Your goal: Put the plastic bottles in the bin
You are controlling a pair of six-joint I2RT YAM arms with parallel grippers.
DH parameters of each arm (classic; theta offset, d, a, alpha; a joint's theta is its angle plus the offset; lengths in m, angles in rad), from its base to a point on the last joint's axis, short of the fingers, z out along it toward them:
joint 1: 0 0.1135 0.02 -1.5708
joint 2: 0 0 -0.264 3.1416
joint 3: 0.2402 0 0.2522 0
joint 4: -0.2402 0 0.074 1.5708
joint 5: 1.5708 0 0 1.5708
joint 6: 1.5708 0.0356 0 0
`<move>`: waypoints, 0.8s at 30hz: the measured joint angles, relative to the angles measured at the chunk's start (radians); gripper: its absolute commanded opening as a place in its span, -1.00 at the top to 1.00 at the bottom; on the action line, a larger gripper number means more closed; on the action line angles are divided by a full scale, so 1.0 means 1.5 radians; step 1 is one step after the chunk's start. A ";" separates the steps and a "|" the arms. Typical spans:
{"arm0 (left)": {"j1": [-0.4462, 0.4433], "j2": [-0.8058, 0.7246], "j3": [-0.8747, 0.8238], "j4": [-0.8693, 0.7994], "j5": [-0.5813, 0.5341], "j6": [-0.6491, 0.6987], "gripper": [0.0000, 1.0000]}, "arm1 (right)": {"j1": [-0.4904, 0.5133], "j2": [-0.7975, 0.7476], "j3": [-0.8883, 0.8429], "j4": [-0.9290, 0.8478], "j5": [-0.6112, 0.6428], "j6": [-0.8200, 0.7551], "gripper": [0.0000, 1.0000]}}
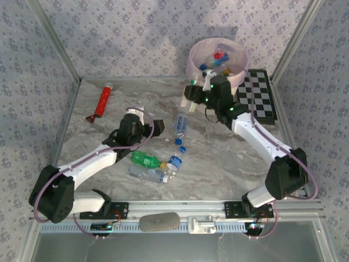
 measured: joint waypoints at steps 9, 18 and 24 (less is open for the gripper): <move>0.038 0.000 -0.030 -0.010 0.009 -0.041 -1.00 | -0.073 -0.009 0.166 -0.047 0.093 -0.085 0.03; 0.047 0.000 -0.034 -0.016 0.024 -0.046 -1.00 | -0.159 0.145 0.337 -0.061 0.103 -0.089 0.01; 0.055 0.000 -0.035 -0.023 0.029 -0.046 -1.00 | -0.167 0.306 0.532 -0.179 0.070 -0.088 -0.04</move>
